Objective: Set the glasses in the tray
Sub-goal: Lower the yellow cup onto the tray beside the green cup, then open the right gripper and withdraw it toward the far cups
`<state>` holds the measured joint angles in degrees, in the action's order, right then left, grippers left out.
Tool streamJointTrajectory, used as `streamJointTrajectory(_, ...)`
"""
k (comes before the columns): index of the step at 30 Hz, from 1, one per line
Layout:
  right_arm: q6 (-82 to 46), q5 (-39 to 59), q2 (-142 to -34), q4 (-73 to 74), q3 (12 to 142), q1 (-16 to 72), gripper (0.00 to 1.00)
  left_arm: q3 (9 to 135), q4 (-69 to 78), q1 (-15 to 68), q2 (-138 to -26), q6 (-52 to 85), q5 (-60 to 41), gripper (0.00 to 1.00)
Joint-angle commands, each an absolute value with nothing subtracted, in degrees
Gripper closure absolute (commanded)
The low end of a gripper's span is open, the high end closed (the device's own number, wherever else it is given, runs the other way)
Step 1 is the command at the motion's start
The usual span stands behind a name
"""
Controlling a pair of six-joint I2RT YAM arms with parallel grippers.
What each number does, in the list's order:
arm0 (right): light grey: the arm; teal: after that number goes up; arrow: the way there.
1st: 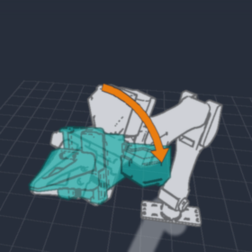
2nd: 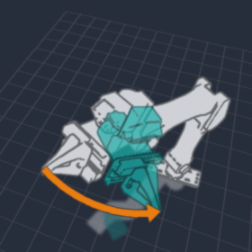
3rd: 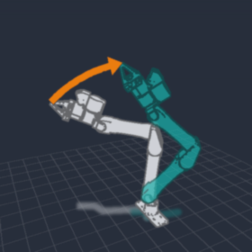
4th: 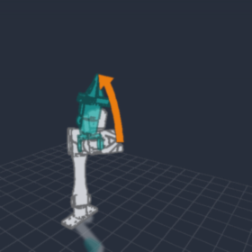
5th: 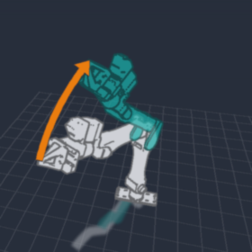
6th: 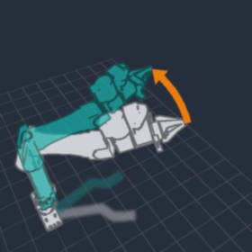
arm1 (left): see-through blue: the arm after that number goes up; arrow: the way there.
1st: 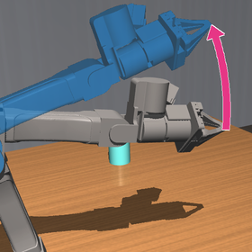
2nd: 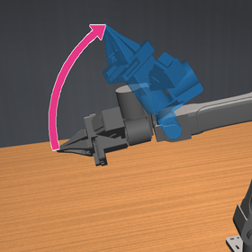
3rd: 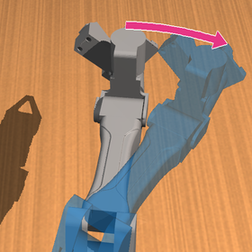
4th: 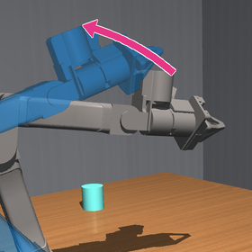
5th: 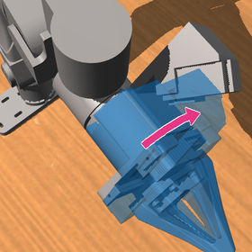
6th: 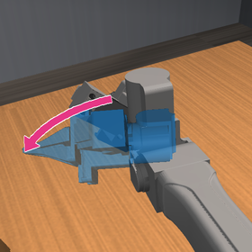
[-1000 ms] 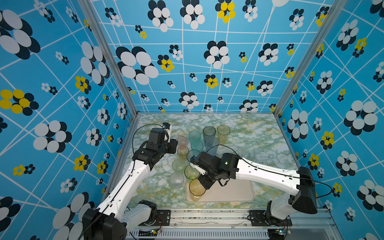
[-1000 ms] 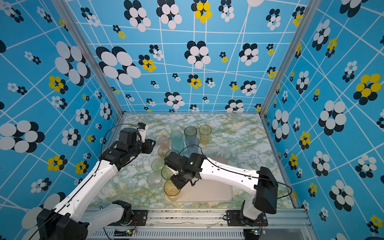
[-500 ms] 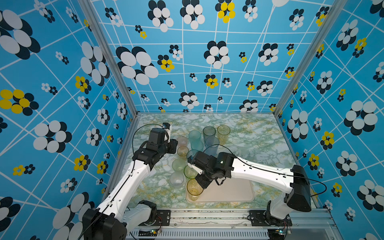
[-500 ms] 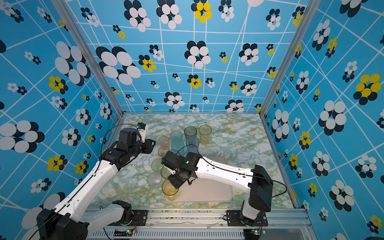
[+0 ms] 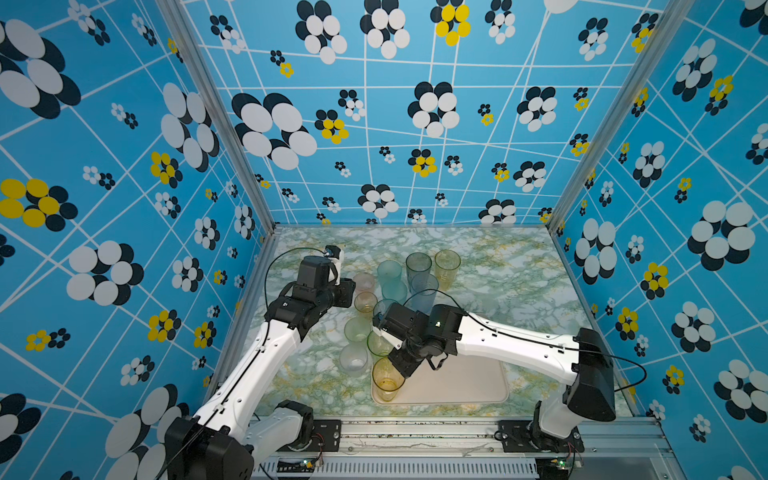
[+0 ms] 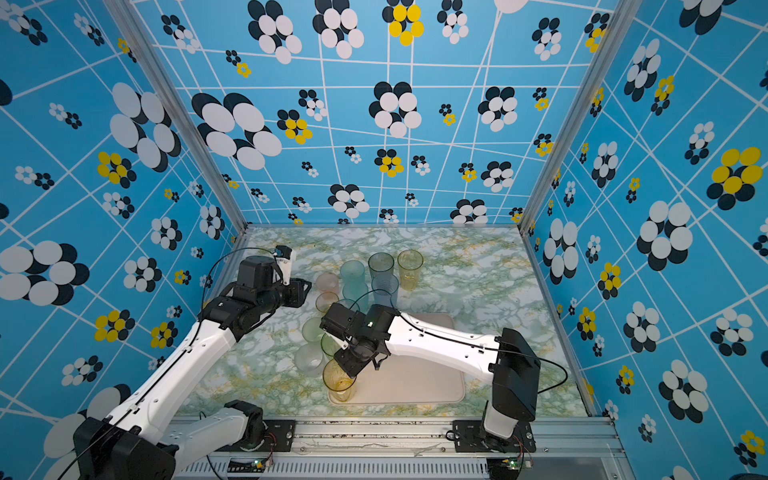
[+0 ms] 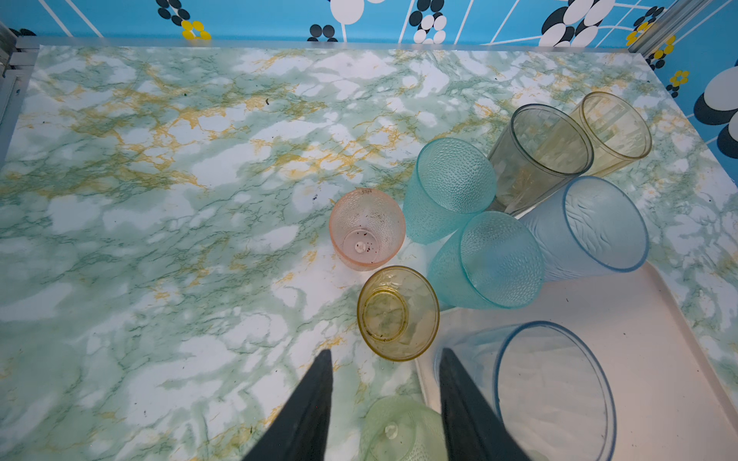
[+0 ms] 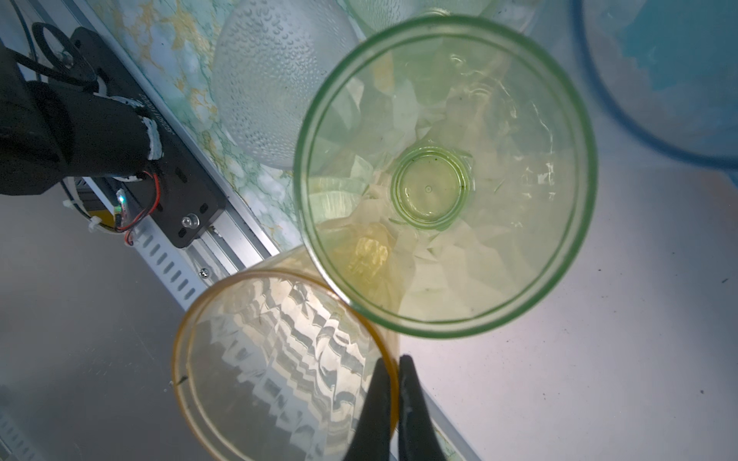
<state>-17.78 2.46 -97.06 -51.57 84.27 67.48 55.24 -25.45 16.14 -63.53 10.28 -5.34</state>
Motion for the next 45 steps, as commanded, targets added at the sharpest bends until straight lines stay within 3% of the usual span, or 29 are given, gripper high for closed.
streamJointTrajectory(1, -17.1, 3.9, -98.1, -51.2, 86.2, 67.8, 1.0, 54.9, -25.9, 15.7, -62.5, 9.4, -5.1, 0.55)
streamJointTrajectory(5, -17.1, 4.1, -98.3, -51.3, 86.4, 67.8, 1.0, 54.7, -26.0, 15.6, -62.4, 9.4, -5.1, 0.55)
streamJointTrajectory(18, -17.3, 3.9, -97.7, -51.9, 86.7, 67.7, 0.83, 54.4, -25.8, 15.5, -62.2, 9.5, -5.3, 0.55)
streamJointTrajectory(45, -17.5, 1.2, -94.0, -52.9, 86.4, 67.7, 0.75, 54.7, -25.8, 15.5, -62.8, 9.8, -6.2, 0.55)
